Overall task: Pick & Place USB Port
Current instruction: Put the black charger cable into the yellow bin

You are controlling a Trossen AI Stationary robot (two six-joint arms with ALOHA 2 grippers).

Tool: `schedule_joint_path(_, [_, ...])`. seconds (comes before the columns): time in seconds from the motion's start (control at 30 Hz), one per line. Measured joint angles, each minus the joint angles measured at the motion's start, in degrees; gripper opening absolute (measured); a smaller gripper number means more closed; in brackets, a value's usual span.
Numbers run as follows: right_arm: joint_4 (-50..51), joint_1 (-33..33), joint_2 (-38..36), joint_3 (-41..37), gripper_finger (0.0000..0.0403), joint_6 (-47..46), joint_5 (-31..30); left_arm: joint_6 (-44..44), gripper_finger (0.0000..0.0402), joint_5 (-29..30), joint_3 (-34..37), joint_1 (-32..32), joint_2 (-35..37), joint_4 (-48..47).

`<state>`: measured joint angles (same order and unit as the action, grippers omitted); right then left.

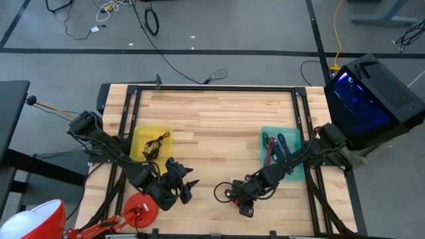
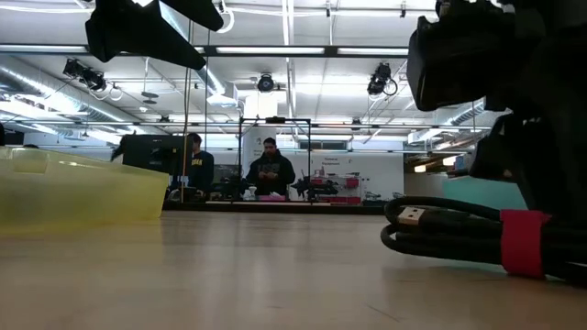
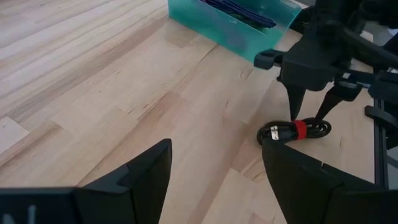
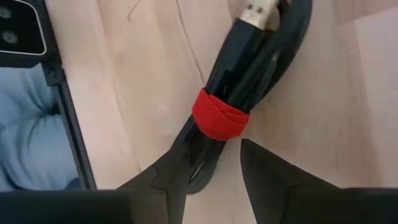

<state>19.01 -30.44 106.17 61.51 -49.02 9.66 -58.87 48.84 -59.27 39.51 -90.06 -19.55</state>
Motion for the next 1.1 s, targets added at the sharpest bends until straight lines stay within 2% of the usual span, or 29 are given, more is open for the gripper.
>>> schedule_joint_path(0.17, [-1.49,0.00,0.00,-0.59,0.0146,-0.04,0.16,-0.02,0.0254,0.00,0.00,-0.02,0.00,0.04])
schedule_joint_path(0.37, [-1.41,-1.42,0.39,-0.59,0.0140,-0.05,-2.72,0.00,0.0254,0.00,0.00,-0.02,0.00,-0.01])
schedule_joint_path(0.47, [-1.29,-1.55,0.39,-0.59,0.0109,-0.70,-3.18,-0.01,0.0254,0.00,0.00,-0.02,0.00,-0.01])
schedule_joint_path(0.6, [-0.88,-1.15,0.46,-0.63,0.0025,0.21,-2.73,-0.10,0.0254,0.10,0.00,-0.02,0.00,0.02])
schedule_joint_path(0.83, [-1.37,2.36,-0.38,-0.63,0.0010,5.03,-3.50,-0.33,0.0254,5.20,0.00,-0.02,0.00,1.59])
schedule_joint_path(0.97, [-3.39,5.57,-3.55,-0.67,0.0010,9.50,-6.21,5.88,0.0254,5.57,0.00,-0.35,0.00,7.32])
schedule_joint_path(1.1, [-3.47,9.09,-9.93,-0.67,0.0010,14.80,-10.71,15.33,0.0254,5.42,0.00,-0.81,0.00,16.74])
